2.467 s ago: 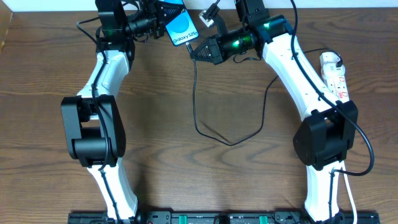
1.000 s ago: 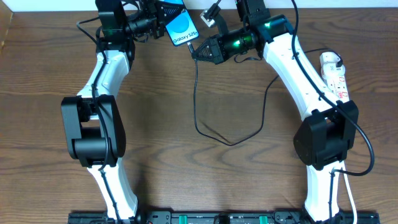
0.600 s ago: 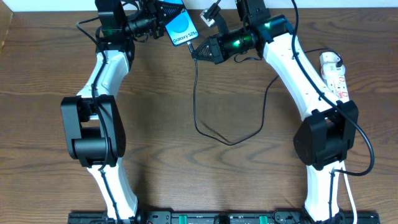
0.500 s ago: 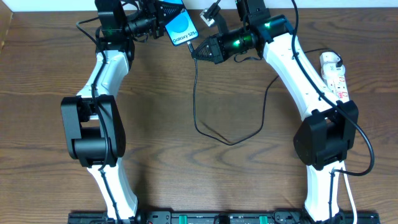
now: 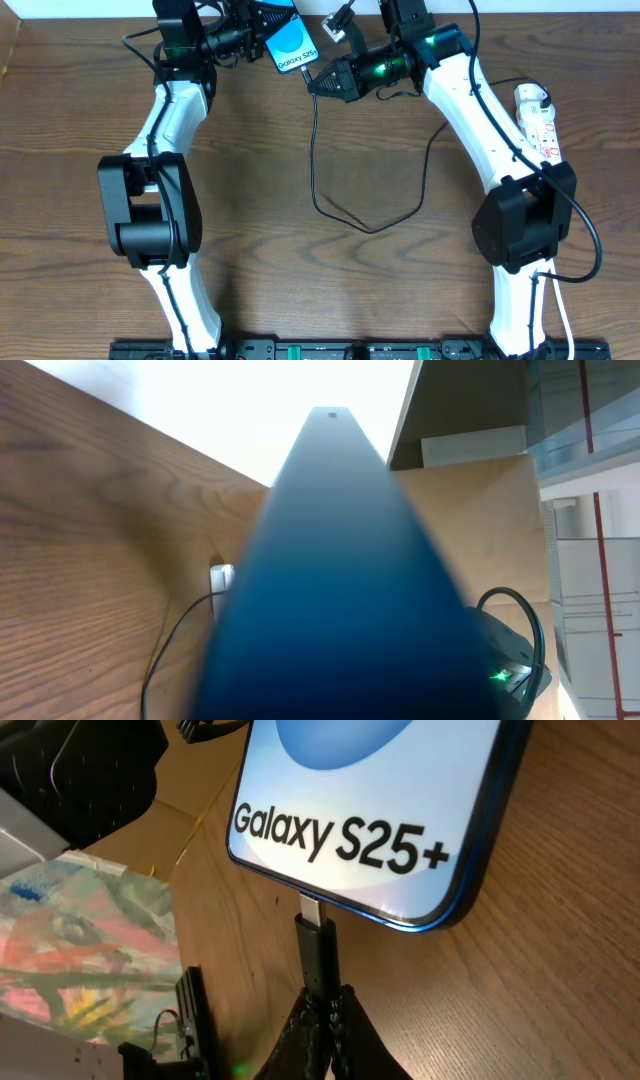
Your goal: Plug charger to phone and switch on socket
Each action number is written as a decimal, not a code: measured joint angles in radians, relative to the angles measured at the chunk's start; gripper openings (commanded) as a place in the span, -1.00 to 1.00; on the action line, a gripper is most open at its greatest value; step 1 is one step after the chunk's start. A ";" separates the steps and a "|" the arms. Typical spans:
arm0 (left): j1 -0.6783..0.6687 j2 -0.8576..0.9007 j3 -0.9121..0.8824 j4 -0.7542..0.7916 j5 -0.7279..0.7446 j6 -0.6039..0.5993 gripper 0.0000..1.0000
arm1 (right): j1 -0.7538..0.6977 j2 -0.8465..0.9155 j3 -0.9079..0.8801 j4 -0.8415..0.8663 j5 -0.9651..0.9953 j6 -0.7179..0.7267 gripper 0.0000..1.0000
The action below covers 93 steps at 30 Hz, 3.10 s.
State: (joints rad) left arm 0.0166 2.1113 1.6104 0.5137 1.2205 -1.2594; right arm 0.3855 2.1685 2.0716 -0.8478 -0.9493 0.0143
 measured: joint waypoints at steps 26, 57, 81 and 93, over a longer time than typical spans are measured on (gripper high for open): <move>-0.010 0.000 0.000 0.037 -0.023 0.000 -0.85 | 0.000 0.000 -0.001 0.031 0.000 0.062 -0.97; 0.003 0.000 0.000 0.045 -0.029 0.030 -0.85 | 0.000 0.000 -0.019 0.124 -0.053 0.178 -0.97; 0.004 0.000 0.006 0.049 -0.026 0.052 -0.85 | 0.000 0.000 -0.027 0.209 -0.093 0.248 -0.97; -0.013 0.000 0.006 0.051 -0.037 0.052 -0.86 | -0.003 0.000 -0.029 0.209 -0.094 0.257 -0.97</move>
State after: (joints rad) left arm 0.0040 2.1113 1.6165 0.5648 1.1839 -1.2072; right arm 0.3820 2.1685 2.0426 -0.6384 -1.0435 0.2714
